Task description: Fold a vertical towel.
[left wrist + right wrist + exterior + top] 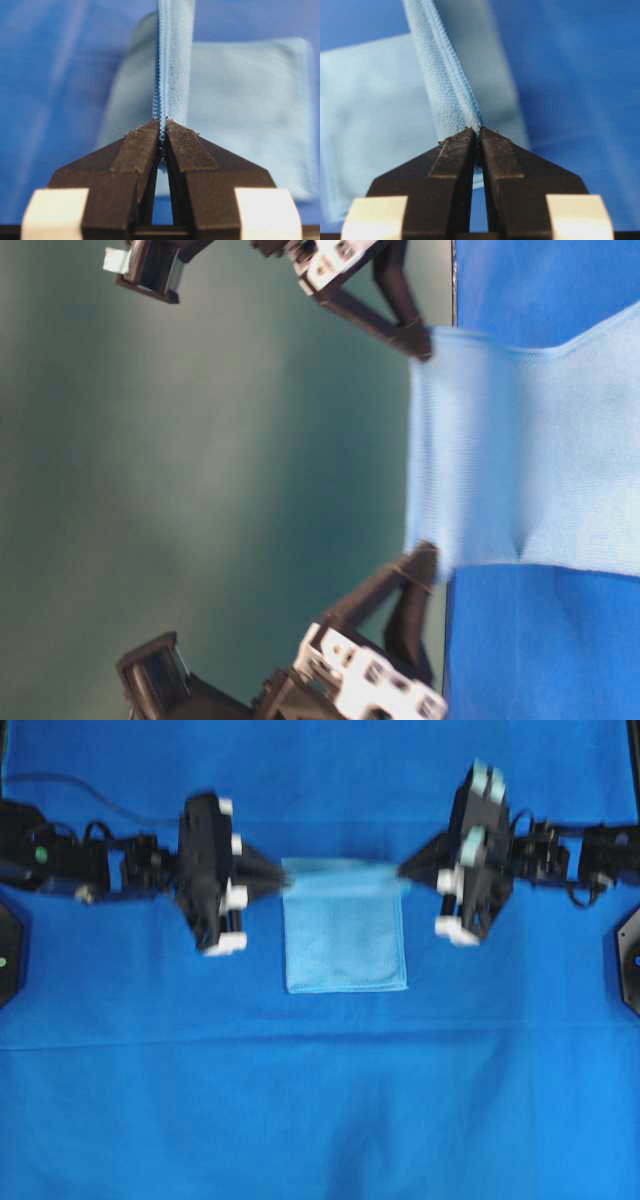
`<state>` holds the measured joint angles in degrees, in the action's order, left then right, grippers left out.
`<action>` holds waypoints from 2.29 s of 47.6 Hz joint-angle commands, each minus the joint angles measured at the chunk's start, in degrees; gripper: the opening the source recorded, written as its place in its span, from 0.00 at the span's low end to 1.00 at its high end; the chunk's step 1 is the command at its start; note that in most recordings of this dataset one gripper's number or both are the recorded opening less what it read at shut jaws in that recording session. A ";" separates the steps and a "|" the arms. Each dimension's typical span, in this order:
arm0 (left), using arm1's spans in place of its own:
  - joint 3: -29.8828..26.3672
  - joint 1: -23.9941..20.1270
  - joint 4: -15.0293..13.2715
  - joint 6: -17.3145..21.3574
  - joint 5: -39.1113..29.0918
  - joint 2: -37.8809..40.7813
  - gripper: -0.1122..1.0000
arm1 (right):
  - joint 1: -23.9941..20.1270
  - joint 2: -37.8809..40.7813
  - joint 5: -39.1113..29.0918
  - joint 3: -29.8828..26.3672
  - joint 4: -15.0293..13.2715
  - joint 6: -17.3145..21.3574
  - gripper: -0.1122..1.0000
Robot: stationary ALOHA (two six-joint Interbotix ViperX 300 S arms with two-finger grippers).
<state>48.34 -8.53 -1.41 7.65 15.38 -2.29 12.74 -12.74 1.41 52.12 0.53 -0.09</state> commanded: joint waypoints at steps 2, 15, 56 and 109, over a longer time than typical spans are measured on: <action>0.44 3.60 -0.18 -0.18 -0.18 0.00 0.13 | -2.29 0.09 -0.26 0.53 1.23 0.53 0.15; 0.09 8.70 -0.26 -2.20 0.70 5.19 0.13 | -6.42 4.92 0.88 0.97 1.76 3.16 0.15; -1.23 9.67 -0.26 -4.04 6.24 10.99 0.33 | -8.44 9.23 3.60 0.88 1.76 3.60 0.17; 7.65 17.40 -0.26 -4.04 -7.73 -30.76 0.58 | -13.80 -31.29 -6.15 3.87 -1.41 7.47 0.62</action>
<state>55.46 8.96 -1.67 3.52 7.82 -28.83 -1.76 -39.11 -3.78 55.90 -0.26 7.47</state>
